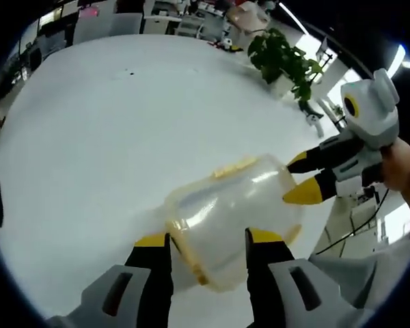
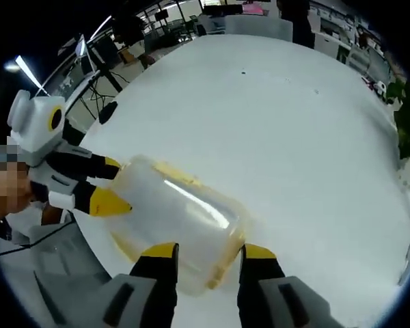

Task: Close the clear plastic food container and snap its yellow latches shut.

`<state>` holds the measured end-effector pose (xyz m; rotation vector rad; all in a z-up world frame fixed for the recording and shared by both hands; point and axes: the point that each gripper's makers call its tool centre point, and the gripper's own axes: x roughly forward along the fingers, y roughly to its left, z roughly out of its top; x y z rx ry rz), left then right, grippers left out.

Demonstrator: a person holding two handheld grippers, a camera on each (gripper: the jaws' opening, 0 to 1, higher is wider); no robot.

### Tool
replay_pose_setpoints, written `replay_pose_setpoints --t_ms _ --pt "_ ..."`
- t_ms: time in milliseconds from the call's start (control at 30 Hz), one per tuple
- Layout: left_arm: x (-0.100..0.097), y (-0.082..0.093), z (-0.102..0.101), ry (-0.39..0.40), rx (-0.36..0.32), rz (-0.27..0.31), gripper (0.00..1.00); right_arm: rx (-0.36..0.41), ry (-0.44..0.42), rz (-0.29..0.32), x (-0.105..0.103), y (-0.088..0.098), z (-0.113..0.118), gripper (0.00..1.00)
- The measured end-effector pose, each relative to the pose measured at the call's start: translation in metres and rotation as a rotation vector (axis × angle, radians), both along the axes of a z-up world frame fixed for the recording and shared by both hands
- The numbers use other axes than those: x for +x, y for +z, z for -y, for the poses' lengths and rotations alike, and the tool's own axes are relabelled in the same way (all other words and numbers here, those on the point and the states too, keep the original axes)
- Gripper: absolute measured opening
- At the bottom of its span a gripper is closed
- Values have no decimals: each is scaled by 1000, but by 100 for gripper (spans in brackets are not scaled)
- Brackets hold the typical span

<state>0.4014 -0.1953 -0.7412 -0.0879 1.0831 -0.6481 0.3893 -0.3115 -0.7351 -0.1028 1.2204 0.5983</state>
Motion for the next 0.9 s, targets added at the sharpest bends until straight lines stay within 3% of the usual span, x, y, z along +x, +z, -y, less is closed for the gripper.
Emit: replay_pose_setpoints --t_ms 100,200,233,300,433,567,633,667,800,900 --pt "1 1 1 1 -5 -4 41 9 3 0 0 0 1 33" --pt "4 4 1 -78 13 54 42 18 16 17 1 1 2 35" --pt "4 4 1 -99 4 70 42 9 65 58 4 2 3 36" --pt "4 5 -2 -96 -2 65 40 -13 87 80 4 3 4 38" --pt "8 11 -4 -166 29 144 36 -27 105 90 4 5 11 36" --pt "5 17 2 -207 4 158 43 -16 118 93 2 8 15 37" --pt "4 22 6 -278 -5 207 45 -9 149 102 0 11 15 38" --pt "4 22 4 -322 30 234 45 -10 163 110 0 12 16 39" --pt "4 26 3 -397 58 296 45 -33 245 170 4 17 22 41" --pt "4 42 15 -473 4 375 50 -14 366 165 -5 20 19 33"
